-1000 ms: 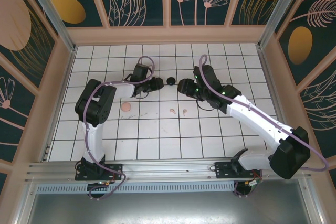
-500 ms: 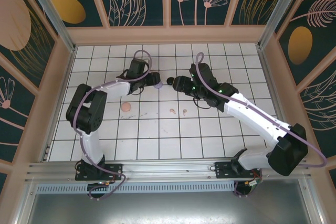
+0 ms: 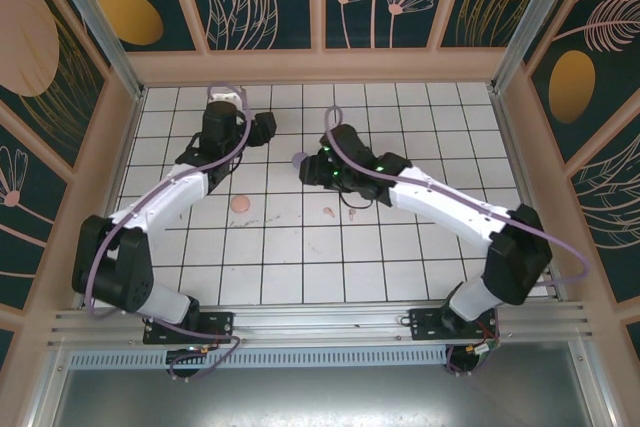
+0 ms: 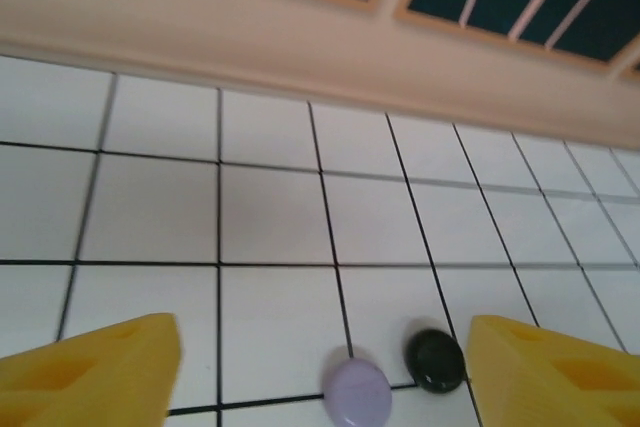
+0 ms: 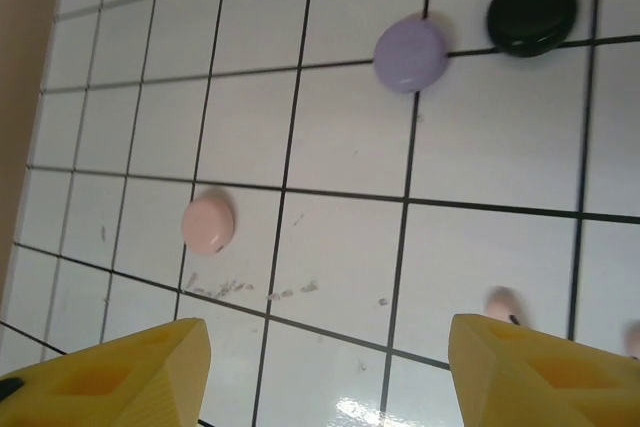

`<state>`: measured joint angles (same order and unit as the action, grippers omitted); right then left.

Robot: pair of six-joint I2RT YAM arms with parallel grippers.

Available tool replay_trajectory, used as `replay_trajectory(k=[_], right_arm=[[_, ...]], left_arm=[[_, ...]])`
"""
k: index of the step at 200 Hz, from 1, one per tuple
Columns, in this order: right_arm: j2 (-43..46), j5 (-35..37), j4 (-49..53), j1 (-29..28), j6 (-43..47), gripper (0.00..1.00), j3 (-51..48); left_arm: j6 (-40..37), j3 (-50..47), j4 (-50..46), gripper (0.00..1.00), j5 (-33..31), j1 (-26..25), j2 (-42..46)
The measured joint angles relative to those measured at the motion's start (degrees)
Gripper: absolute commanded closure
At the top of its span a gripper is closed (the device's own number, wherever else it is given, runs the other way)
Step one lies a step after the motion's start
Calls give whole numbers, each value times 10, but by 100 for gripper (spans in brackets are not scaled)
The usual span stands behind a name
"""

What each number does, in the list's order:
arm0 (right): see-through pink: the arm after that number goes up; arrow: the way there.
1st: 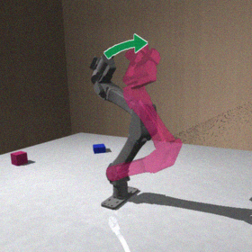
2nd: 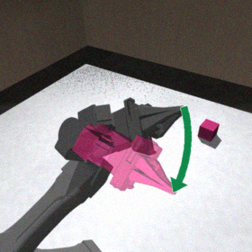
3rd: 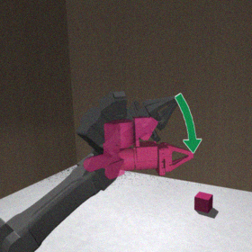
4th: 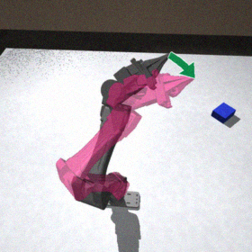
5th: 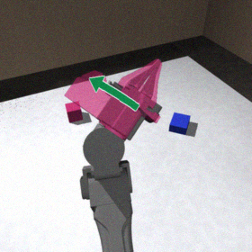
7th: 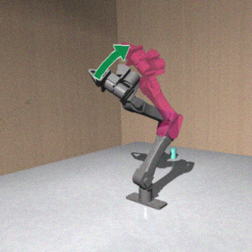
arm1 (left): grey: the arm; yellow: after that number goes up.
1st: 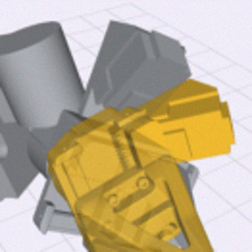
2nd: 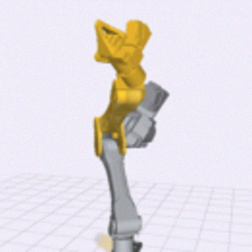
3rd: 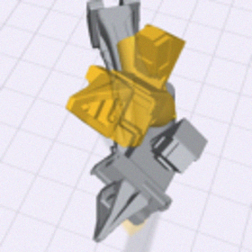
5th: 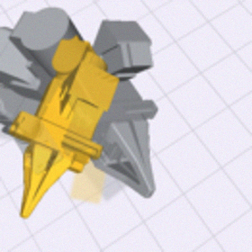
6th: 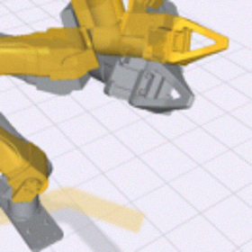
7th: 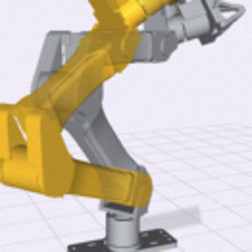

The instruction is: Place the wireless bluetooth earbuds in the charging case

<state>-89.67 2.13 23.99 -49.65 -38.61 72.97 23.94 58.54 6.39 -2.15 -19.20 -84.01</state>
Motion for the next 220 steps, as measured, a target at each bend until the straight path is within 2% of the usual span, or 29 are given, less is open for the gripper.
replay_trajectory(k=[3,6,88,160,188,220], right_arm=[[-7,0,0,-3,4,34,4],[-15,0,0,-7,7,34,9],[-240,0,32,-78,145,31,208],[-438,22,99,-107,243,28,418],[-490,30,125,-111,255,27,487],[-516,30,141,-112,263,26,520]], left_arm=[[5,-4,3,3,-3,3,5],[0,-7,4,1,-5,5,10],[42,-89,43,1,-63,66,111],[143,-95,43,1,-70,162,116],[174,-96,38,1,-76,186,116],[207,-103,38,1,-85,208,119]])
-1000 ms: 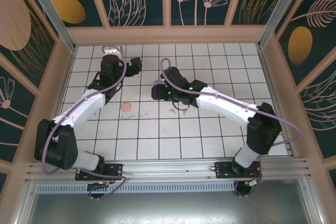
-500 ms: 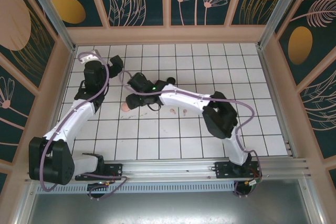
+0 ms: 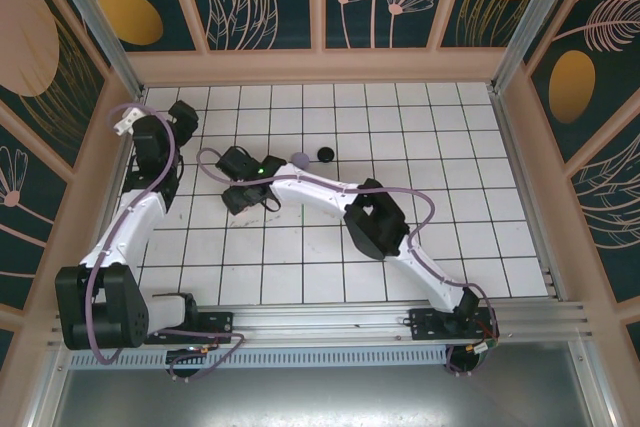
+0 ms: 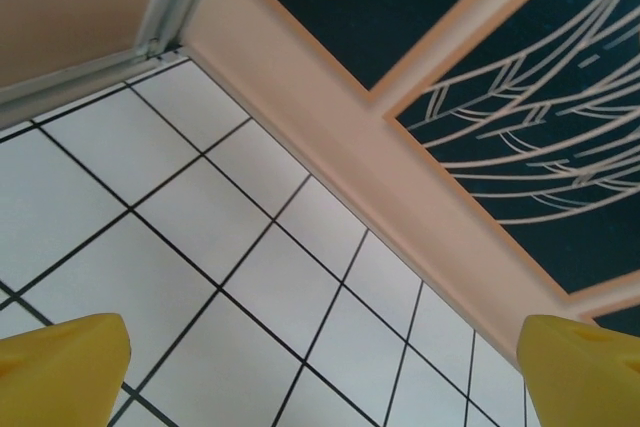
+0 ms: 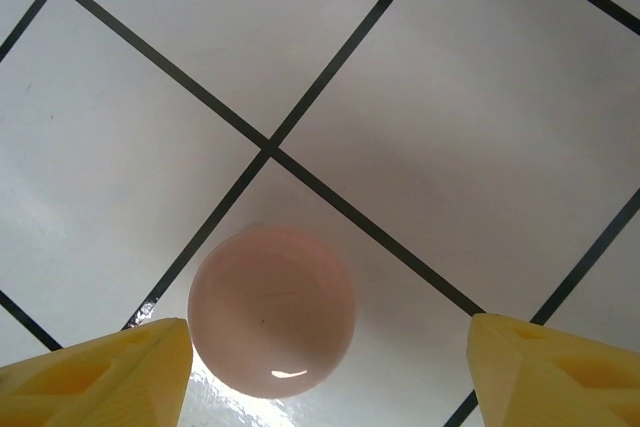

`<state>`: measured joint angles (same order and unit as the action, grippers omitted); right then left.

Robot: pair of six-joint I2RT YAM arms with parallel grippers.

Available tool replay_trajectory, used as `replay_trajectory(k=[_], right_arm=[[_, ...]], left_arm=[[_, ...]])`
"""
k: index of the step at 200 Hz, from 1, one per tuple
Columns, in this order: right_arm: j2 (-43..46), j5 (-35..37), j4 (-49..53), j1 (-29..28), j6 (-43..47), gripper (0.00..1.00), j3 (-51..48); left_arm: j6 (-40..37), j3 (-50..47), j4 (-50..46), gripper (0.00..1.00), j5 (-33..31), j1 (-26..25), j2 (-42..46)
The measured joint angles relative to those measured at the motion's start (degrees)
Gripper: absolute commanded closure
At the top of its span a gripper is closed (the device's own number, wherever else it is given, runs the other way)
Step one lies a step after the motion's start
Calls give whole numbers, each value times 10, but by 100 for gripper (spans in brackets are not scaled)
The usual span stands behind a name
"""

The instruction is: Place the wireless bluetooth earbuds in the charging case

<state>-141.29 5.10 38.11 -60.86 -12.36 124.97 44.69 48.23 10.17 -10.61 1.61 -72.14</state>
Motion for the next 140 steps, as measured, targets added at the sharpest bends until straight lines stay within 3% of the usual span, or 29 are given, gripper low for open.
replay_trajectory(k=[140], right_arm=[[-70,3,21,-2,1,26,74]], left_arm=[[21,-1,-1,1,-2,10,5]])
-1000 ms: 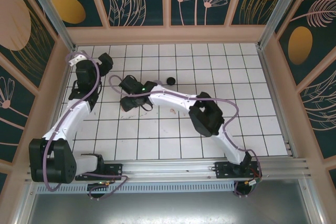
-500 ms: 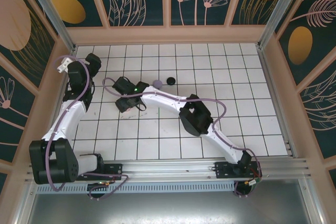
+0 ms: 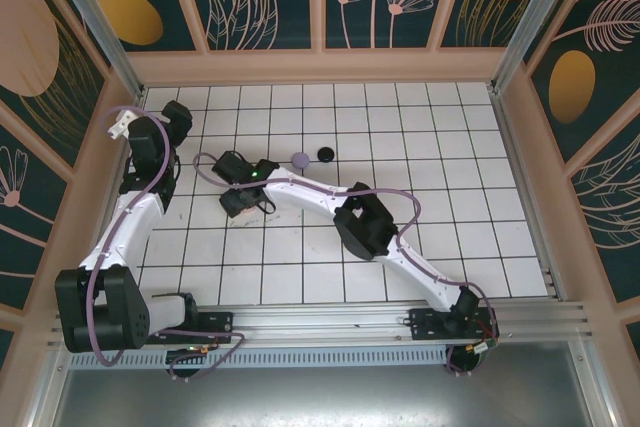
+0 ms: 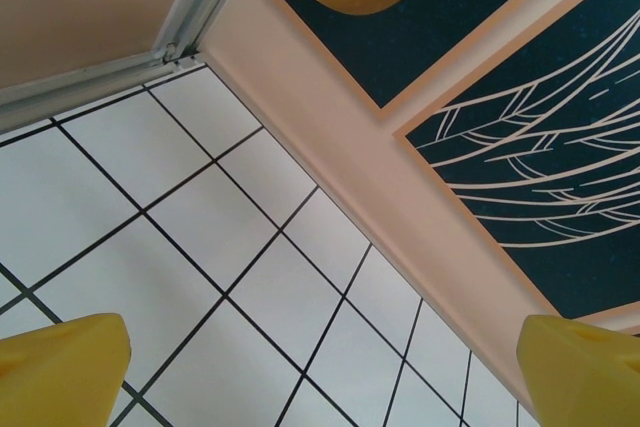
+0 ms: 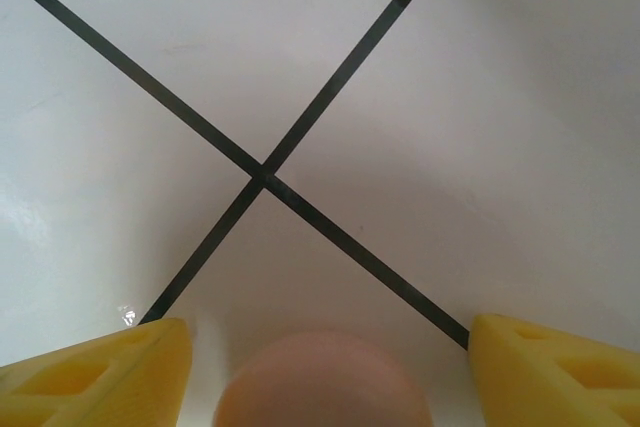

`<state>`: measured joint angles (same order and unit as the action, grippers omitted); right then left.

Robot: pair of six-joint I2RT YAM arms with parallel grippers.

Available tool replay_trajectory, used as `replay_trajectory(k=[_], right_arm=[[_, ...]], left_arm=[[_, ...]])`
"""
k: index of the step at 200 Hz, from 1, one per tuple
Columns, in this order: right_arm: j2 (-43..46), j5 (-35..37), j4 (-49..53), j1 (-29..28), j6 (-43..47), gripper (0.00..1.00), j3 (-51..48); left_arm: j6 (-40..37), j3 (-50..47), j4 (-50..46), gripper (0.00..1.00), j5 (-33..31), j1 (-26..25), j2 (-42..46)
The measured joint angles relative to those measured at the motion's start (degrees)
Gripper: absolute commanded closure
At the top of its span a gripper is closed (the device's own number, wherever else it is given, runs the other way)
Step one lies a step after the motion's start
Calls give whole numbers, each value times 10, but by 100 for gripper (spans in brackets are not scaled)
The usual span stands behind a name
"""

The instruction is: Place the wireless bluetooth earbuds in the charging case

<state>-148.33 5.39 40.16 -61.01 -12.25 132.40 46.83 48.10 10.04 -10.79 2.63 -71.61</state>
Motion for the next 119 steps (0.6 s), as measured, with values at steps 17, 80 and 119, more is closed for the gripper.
replay_trajectory(k=[17,80,119], right_arm=[[-1,1,2,-2,2,26,0],[-2,13,15,-12,20,27,1],[14,14,8,-16,17,28,-26]], left_arm=[[0,0,0,1,0,0,0],[0,0,0,1,1,0,0],[0,0,0,1,3,0,0]])
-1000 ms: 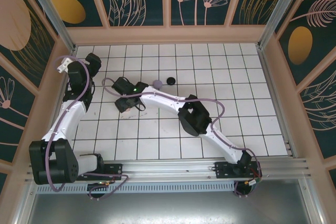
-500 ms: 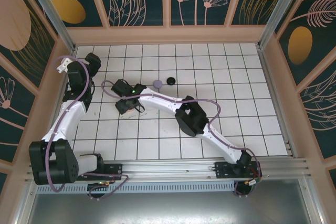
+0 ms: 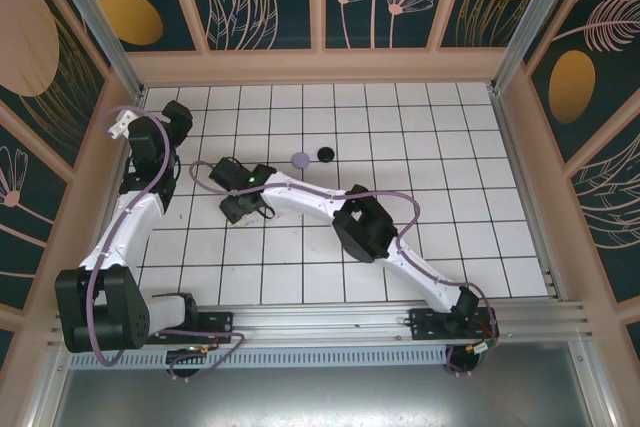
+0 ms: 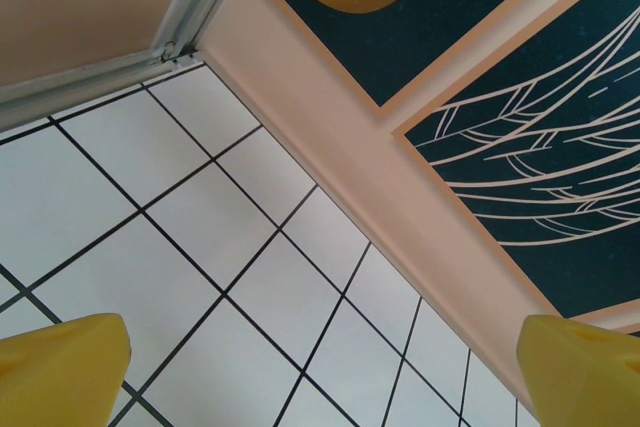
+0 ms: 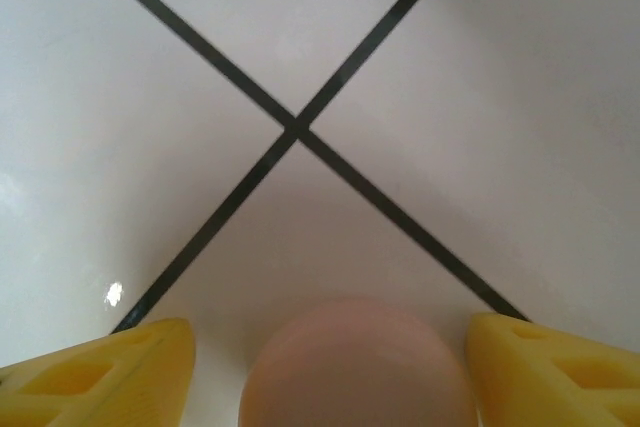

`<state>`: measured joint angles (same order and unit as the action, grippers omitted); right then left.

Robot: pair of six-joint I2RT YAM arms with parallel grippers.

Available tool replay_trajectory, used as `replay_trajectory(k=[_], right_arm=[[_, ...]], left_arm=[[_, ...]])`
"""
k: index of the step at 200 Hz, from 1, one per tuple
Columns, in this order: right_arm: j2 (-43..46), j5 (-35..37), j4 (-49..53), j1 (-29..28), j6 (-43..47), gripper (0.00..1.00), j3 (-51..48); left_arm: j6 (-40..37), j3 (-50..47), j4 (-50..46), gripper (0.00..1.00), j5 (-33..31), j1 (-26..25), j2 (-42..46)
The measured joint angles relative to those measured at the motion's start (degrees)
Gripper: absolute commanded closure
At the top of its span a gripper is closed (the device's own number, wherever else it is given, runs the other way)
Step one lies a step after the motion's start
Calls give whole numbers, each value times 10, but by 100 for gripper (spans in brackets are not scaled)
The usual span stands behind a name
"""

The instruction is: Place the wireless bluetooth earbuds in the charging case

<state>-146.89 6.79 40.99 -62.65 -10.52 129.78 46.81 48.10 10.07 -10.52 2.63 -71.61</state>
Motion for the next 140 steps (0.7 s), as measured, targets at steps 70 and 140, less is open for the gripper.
replay_trajectory(k=[70,140], right_arm=[[109,-42,-16,-31,-16,28,-129],[142,-27,-41,-3,30,24,-118]], left_arm=[[-1,0,0,1,11,0,-1],[-16,11,-3,1,24,0,-6]])
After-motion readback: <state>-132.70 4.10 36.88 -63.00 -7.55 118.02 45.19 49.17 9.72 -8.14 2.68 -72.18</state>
